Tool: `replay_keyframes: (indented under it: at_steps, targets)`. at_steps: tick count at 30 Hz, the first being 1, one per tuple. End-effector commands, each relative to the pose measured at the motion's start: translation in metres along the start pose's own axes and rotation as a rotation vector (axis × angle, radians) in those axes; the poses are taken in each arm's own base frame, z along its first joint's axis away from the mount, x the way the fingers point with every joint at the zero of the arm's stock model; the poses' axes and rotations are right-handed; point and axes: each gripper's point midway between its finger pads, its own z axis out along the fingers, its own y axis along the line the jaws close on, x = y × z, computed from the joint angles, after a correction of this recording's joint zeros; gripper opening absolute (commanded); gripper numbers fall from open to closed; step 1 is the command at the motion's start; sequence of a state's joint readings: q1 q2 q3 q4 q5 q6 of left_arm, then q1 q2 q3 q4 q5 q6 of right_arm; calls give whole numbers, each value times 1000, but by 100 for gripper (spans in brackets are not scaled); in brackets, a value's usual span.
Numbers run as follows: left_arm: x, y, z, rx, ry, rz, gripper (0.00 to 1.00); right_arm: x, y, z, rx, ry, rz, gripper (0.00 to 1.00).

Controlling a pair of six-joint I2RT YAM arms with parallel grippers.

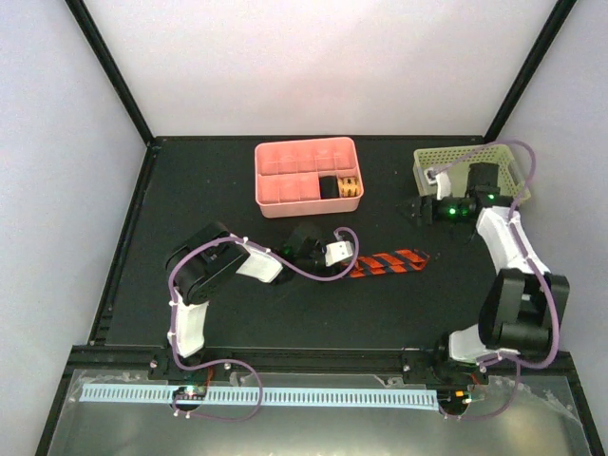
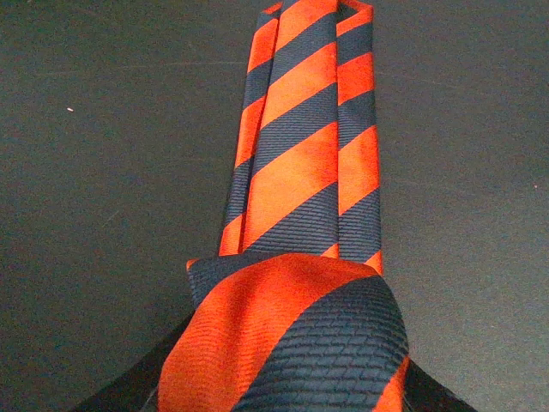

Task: Roll the ties
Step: Roll the tie at the center of the board.

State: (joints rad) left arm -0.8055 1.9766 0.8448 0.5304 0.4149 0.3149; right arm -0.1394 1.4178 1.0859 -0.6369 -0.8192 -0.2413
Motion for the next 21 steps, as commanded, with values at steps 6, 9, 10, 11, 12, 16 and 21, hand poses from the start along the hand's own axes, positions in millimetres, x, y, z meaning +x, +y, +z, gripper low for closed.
replay_keyframes:
  at_steps: [6, 9, 10, 11, 12, 16, 21]
  targets:
    - [57, -6, 1, -1, 197, -51, 37, 87, 56, 59, -268, 245, 271, 74]
    - [58, -5, 1, -8, 201, -52, 36, 110, 66, 75, -275, 325, 279, 67]
    - [58, -5, 1, -9, 204, -52, 36, 118, 68, 79, -281, 348, 285, 65]
    - [58, -5, 1, -11, 206, -52, 36, 124, 69, 83, -287, 366, 292, 63]
    - [59, -5, 1, -13, 208, -53, 36, 130, 70, 87, -291, 382, 298, 62]
    - [59, -5, 0, -14, 211, -56, 37, 142, 77, 98, -312, 415, 308, 56]
    - [58, -6, 0, -10, 208, -52, 37, 147, 86, 109, -328, 418, 299, 56]
